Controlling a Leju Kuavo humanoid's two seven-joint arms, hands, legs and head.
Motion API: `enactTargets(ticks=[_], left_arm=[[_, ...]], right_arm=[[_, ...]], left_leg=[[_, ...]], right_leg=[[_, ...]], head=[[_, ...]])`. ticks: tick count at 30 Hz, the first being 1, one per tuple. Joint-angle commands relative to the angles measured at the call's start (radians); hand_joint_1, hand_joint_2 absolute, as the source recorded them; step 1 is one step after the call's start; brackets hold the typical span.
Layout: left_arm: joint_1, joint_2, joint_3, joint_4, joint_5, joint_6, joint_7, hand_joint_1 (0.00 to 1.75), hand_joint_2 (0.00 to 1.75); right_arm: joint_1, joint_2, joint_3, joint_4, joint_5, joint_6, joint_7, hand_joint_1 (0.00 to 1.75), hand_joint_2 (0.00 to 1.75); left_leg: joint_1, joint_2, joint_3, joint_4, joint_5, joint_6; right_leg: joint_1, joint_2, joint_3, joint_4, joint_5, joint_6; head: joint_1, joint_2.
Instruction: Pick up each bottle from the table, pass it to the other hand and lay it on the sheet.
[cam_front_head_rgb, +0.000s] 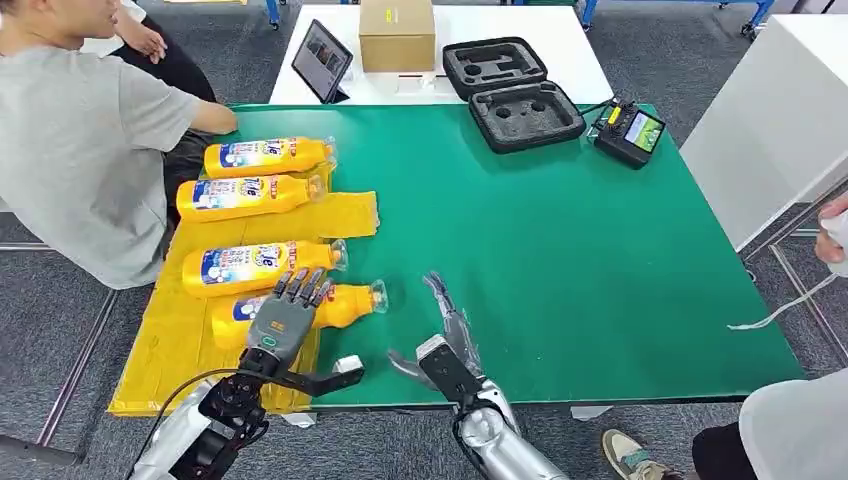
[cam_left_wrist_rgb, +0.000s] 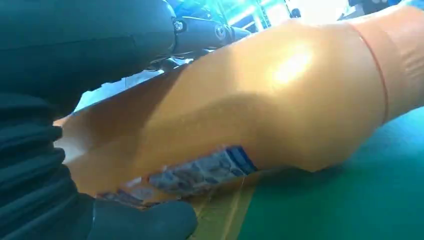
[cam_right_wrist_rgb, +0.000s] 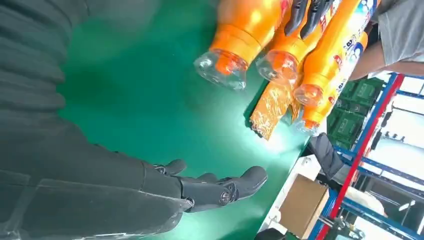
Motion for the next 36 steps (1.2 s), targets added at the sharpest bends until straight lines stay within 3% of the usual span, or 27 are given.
enactTargets(ticks=[1, 9, 15, 16, 27, 32, 36], left_arm=[[0.050, 0.005, -0.004, 0.052, 0.005, -0.041, -0.033, 0.00, 1.75], [0.069, 0.023, -0.029, 0.023, 0.018, -0.057, -0.069, 0.00, 1.75], [0.154, 0.060, -0.064, -0.150, 0.078, -0.091, -0.145, 0.00, 1.75], [0.167, 0.068, -0.070, -0.177, 0.086, -0.102, -0.150, 0.00, 0.00], [0.211, 0.117, -0.088, -0.269, 0.119, -0.132, -0.165, 0.00, 0.00], [0.227, 0.121, -0.088, -0.309, 0.112, -0.106, -0.143, 0.00, 0.00], [0.218, 0.110, -0.091, -0.295, 0.164, -0.035, -0.193, 0.00, 0.00]], right_arm=[[-0.036, -0.007, -0.009, 0.058, 0.002, -0.006, 0.000, 0.00, 1.75], [-0.030, -0.007, -0.009, 0.050, -0.001, -0.008, 0.000, 0.00, 1.75], [-0.022, -0.017, -0.013, 0.042, -0.006, -0.012, 0.000, 0.00, 1.75], [-0.021, -0.018, -0.013, 0.040, -0.007, -0.010, 0.000, 0.00, 1.75], [-0.024, -0.013, -0.004, 0.039, -0.002, -0.007, 0.000, 0.00, 1.75], [-0.035, -0.007, 0.006, 0.053, 0.002, -0.006, 0.000, 0.00, 1.75], [-0.029, -0.012, 0.020, 0.045, 0.008, -0.029, 0.000, 0.00, 1.75]], left_leg=[[-0.001, 0.002, 0.003, -0.002, 0.000, -0.001], [0.000, 0.003, 0.005, -0.002, -0.001, -0.001], [-0.001, 0.003, 0.004, -0.002, -0.001, -0.001], [0.000, 0.003, 0.005, -0.002, -0.001, -0.001], [0.000, 0.004, 0.004, -0.001, -0.002, -0.002], [0.000, 0.003, 0.004, -0.001, -0.001, -0.001], [0.000, 0.003, 0.003, -0.001, -0.002, -0.001]], right_leg=[[-0.001, 0.003, 0.002, -0.001, 0.000, 0.000], [-0.001, 0.005, 0.004, -0.002, 0.000, -0.001], [-0.001, 0.004, 0.003, -0.001, 0.000, 0.000], [-0.001, 0.005, 0.003, -0.001, 0.000, -0.001], [0.000, 0.005, 0.003, -0.001, 0.000, -0.001], [0.000, 0.004, 0.002, -0.001, -0.001, -0.001], [0.000, 0.005, 0.002, -0.001, -0.001, -0.001]], head=[[0.000, 0.000], [0.000, 0.000], [0.000, 0.000], [0.000, 0.000], [0.000, 0.000], [0.000, 0.000], [0.000, 0.000]])
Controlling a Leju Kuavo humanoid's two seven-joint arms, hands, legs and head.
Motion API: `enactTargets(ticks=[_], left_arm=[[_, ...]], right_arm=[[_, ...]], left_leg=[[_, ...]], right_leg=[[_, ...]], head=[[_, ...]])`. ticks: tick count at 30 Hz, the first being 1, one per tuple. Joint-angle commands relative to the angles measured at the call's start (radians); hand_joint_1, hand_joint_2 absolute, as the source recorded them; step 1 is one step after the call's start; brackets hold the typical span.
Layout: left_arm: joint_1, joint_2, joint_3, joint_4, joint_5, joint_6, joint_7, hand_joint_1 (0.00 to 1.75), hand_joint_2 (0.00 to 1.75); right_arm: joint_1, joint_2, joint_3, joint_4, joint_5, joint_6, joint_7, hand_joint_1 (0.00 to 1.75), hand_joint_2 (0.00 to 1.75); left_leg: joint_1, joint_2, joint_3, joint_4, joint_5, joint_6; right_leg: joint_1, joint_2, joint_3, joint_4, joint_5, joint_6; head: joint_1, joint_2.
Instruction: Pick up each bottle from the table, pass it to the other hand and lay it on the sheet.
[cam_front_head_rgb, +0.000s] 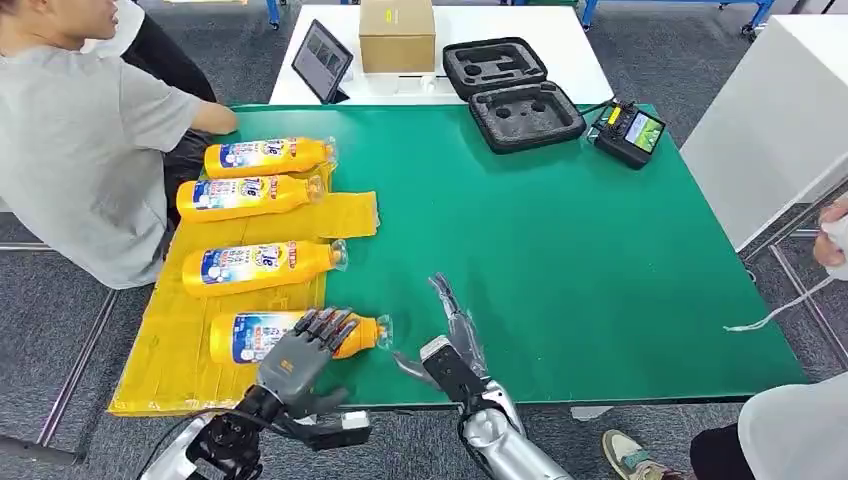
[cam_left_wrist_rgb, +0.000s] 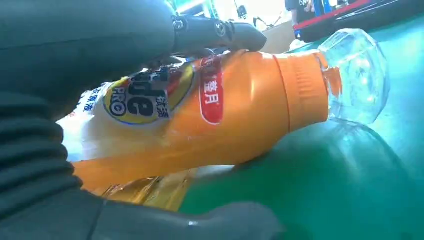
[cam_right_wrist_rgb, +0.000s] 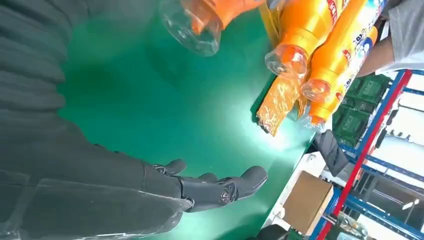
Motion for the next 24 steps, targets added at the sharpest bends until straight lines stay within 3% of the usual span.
enactTargets(ticks=[1, 4, 7, 8, 14, 24], left_arm=[[0.027, 0.034, -0.037, 0.006, 0.063, 0.094, -0.060, 0.00, 0.00], [0.027, 0.034, -0.037, 0.006, 0.063, 0.094, -0.060, 0.00, 0.00], [0.014, 0.001, 0.006, 0.011, 0.208, 0.260, -0.144, 0.00, 0.00], [-0.001, -0.011, 0.024, 0.025, 0.221, 0.320, -0.148, 0.00, 1.75], [-0.052, -0.094, 0.043, 0.090, 0.382, 0.486, -0.267, 0.00, 1.75], [-0.114, -0.203, 0.167, 0.170, 0.362, 0.489, -0.386, 0.00, 1.75]], right_arm=[[-0.024, -0.002, 0.023, 0.028, 0.007, -0.025, 0.000, 0.00, 1.75], [-0.024, -0.002, 0.023, 0.028, 0.007, -0.025, 0.000, 0.00, 1.75], [-0.007, -0.013, 0.035, -0.042, 0.007, -0.041, 0.000, 0.00, 1.75], [-0.010, -0.014, 0.041, -0.051, 0.009, -0.036, 0.000, 0.00, 1.75], [-0.007, -0.020, 0.050, -0.046, 0.014, -0.044, 0.000, 0.00, 1.75], [-0.003, -0.025, 0.061, -0.054, 0.019, -0.085, 0.000, 0.00, 1.75]], left_leg=[[0.000, 0.002, 0.002, -0.001, -0.001, -0.001], [0.000, 0.001, 0.000, -0.001, 0.000, -0.001], [0.000, 0.000, 0.000, 0.000, -0.001, -0.001], [0.000, 0.000, -0.001, 0.000, -0.001, -0.001], [0.000, -0.002, -0.004, 0.000, 0.000, -0.001], [0.000, -0.002, -0.005, 0.000, 0.000, -0.001]], right_leg=[[0.000, 0.003, 0.001, 0.000, 0.000, -0.001], [0.000, 0.002, 0.000, 0.000, 0.000, -0.001], [0.000, 0.002, -0.001, 0.000, -0.001, -0.001], [0.000, 0.001, -0.001, 0.000, 0.000, -0.001], [0.000, -0.001, -0.004, 0.000, 0.000, 0.000], [0.000, -0.001, -0.005, 0.000, 0.000, 0.000]], head=[[0.000, 0.000], [0.000, 0.000], [0.000, 0.000], [0.000, 0.000], [0.000, 0.000], [0.000, 0.000]])
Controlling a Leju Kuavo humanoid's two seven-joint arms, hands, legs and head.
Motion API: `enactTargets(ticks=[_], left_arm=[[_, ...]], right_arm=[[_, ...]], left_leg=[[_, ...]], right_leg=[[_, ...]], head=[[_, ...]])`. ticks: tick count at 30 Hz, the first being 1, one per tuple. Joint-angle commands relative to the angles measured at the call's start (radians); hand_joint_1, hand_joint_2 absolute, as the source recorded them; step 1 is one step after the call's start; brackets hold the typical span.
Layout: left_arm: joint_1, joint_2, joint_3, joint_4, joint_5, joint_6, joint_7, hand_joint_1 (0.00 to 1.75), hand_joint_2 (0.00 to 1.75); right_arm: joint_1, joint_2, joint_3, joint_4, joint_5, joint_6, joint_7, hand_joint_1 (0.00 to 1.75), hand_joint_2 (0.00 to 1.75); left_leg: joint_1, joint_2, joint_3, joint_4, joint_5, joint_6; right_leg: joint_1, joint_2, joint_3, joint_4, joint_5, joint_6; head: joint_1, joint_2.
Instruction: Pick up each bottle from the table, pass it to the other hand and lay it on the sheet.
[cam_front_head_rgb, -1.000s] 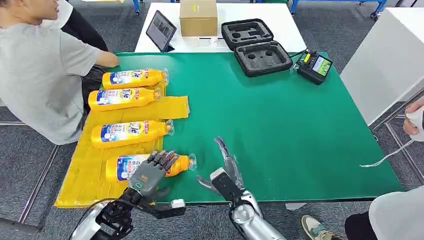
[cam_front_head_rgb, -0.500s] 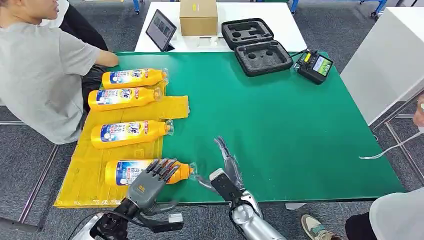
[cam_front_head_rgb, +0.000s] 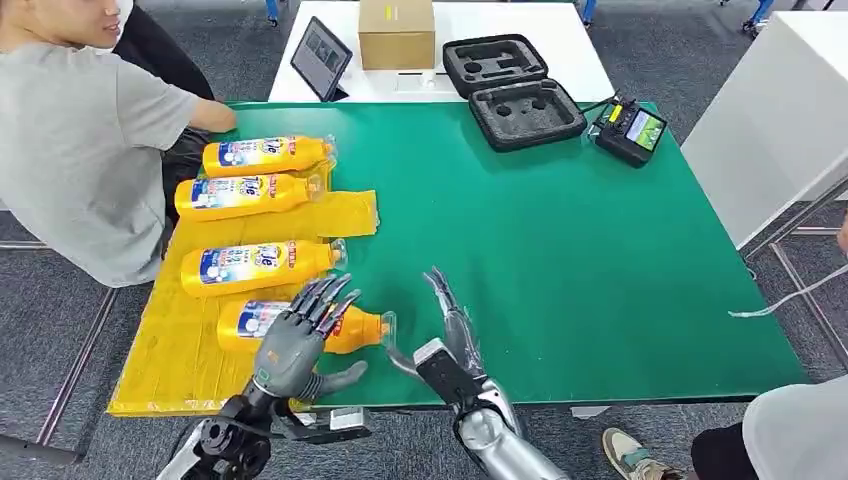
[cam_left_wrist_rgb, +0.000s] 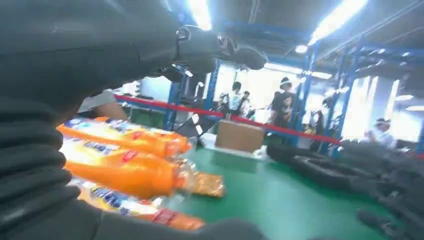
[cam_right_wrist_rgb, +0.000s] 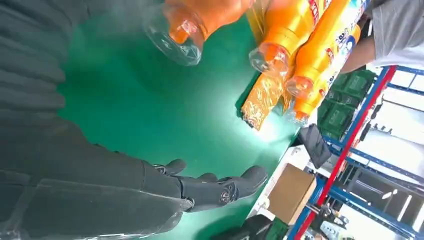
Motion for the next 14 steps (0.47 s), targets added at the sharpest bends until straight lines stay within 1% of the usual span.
enactTargets(ticks=[1, 2, 3, 5, 6, 7, 13, 14], left_arm=[[-0.075, -0.111, 0.133, 0.128, -0.032, 0.002, -0.069, 0.00, 1.75], [-0.068, -0.121, 0.150, 0.124, -0.036, 0.002, -0.085, 0.00, 1.75], [-0.061, -0.137, 0.175, 0.114, 0.010, 0.002, -0.129, 0.00, 1.75], [-0.061, -0.137, 0.175, 0.114, 0.010, 0.002, -0.129, 0.00, 1.75], [-0.054, -0.143, 0.171, 0.091, 0.089, 0.002, -0.152, 0.00, 1.75], [-0.048, -0.139, 0.156, 0.065, 0.147, 0.002, -0.152, 0.00, 1.75], [-0.048, -0.139, 0.156, 0.065, 0.147, 0.002, -0.152, 0.00, 1.75], [-0.043, -0.136, 0.144, 0.042, 0.215, 0.002, -0.152, 0.00, 1.75]], right_arm=[[-0.011, -0.021, 0.029, 0.001, 0.002, -0.024, 0.000, 0.00, 1.75], [-0.009, -0.024, 0.034, -0.003, 0.007, -0.031, 0.000, 0.00, 1.75], [-0.004, -0.028, 0.040, -0.018, 0.009, -0.041, 0.000, 0.00, 1.75], [-0.004, -0.028, 0.040, -0.018, 0.009, -0.041, 0.000, 0.00, 1.75], [0.008, -0.031, 0.041, -0.057, 0.003, -0.044, 0.000, 0.00, 1.75], [0.014, -0.034, 0.042, -0.085, 0.002, -0.052, 0.000, 0.00, 1.75], [0.014, -0.034, 0.042, -0.085, 0.002, -0.052, 0.000, 0.00, 1.75], [0.021, -0.035, 0.041, -0.118, -0.003, -0.048, 0.000, 0.00, 1.75]], left_leg=[[0.000, -0.003, 0.003, -0.001, -0.001, -0.001], [0.000, -0.001, 0.002, -0.001, 0.000, -0.001], [0.000, -0.001, 0.003, -0.001, -0.001, -0.001], [0.001, -0.002, 0.003, 0.000, -0.001, -0.001], [0.000, -0.001, 0.002, 0.000, -0.001, -0.001], [0.000, -0.001, 0.000, 0.000, -0.001, -0.001], [0.000, -0.001, 0.001, 0.000, -0.001, -0.001], [0.000, -0.001, 0.000, 0.000, -0.001, -0.001]], right_leg=[[0.000, -0.001, 0.003, 0.000, -0.001, -0.001], [0.000, 0.000, 0.002, -0.001, 0.000, -0.001], [0.000, 0.001, 0.003, -0.001, -0.001, -0.001], [0.000, 0.000, 0.003, 0.000, -0.001, -0.001], [0.000, 0.000, 0.003, 0.000, -0.001, -0.001], [0.000, 0.000, 0.000, 0.000, -0.001, 0.000], [0.000, 0.001, 0.001, 0.000, -0.001, -0.001], [0.000, 0.001, 0.000, 0.000, -0.001, 0.000]], head=[[0.000, 0.000], [0.000, 0.000], [0.000, 0.000], [0.000, 0.000], [0.000, 0.000], [0.000, 0.000], [0.000, 0.000], [0.000, 0.000]])
